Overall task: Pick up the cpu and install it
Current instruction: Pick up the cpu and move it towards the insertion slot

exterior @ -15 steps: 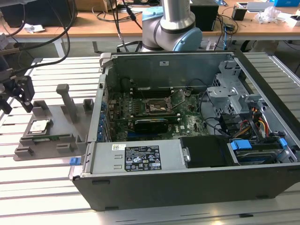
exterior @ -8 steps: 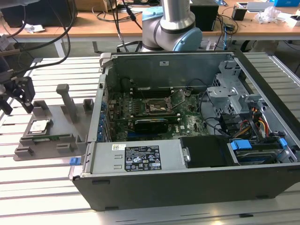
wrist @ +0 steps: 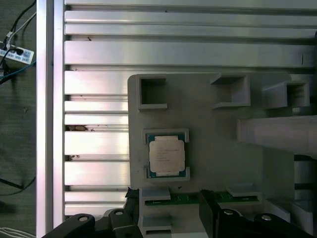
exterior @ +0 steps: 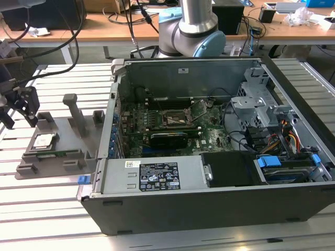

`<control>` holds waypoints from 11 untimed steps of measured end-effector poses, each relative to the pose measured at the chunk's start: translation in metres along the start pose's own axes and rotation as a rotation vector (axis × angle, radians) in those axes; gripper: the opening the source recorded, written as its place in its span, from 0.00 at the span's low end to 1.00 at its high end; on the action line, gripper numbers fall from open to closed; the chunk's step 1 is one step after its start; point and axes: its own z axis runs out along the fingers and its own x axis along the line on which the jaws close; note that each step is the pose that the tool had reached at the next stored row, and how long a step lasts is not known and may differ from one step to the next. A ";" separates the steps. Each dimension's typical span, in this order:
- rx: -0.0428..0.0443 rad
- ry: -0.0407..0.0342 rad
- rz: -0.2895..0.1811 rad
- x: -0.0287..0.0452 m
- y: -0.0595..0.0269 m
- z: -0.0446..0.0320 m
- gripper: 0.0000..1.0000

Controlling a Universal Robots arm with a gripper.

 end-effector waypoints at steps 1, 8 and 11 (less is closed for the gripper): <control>0.0000 0.0000 0.000 0.0000 0.0000 0.0003 0.60; -0.0001 -0.0001 0.000 0.0001 0.0000 0.0031 0.60; -0.0001 -0.0001 0.000 0.0001 0.0000 0.0042 0.60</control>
